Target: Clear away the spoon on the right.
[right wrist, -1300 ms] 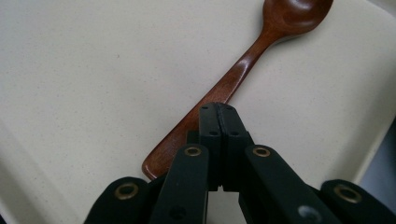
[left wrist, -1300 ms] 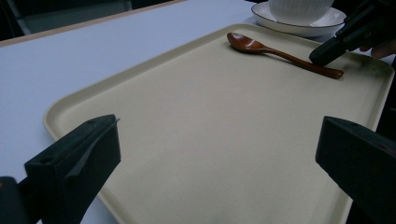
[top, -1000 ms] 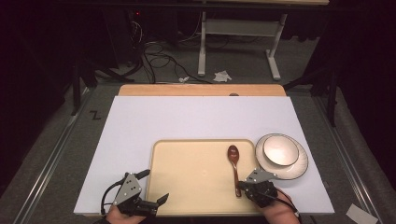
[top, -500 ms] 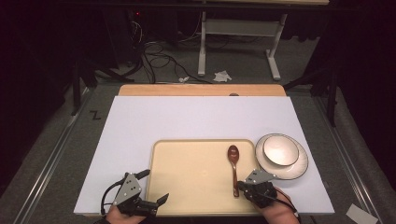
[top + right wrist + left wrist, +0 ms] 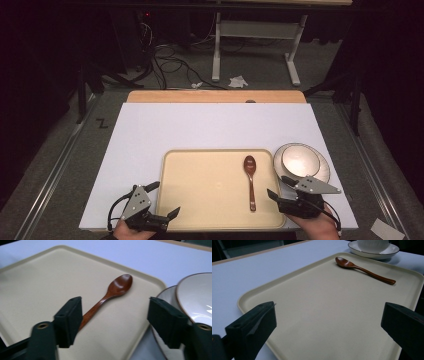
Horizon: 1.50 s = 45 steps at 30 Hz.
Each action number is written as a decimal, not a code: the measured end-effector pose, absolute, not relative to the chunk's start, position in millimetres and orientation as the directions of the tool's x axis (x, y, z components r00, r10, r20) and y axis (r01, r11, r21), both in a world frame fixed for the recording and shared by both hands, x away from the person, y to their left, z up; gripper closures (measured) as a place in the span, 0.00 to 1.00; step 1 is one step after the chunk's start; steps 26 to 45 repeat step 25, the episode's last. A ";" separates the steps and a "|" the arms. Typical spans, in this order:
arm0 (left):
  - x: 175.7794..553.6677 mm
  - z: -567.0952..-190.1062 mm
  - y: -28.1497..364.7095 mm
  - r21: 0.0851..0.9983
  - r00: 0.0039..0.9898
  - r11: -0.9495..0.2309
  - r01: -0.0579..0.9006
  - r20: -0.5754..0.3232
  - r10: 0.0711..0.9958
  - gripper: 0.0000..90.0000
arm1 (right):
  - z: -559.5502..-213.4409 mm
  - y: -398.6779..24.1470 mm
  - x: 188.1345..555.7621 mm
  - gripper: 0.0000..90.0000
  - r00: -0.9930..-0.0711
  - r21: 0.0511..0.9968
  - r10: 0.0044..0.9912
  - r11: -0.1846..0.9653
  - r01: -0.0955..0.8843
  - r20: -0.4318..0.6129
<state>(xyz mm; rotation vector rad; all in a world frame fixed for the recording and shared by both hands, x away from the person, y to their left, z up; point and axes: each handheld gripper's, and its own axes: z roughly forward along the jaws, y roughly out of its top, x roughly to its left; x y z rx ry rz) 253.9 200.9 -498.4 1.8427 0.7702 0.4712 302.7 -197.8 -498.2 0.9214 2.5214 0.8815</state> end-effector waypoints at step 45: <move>254.6 -499.8 201.0 0.919 0.703 -0.256 0.300 -0.031 0.710 0.01 | -466.0 -283.3 290.2 0.01 -0.591 0.861 0.806 0.276 0.428 0.036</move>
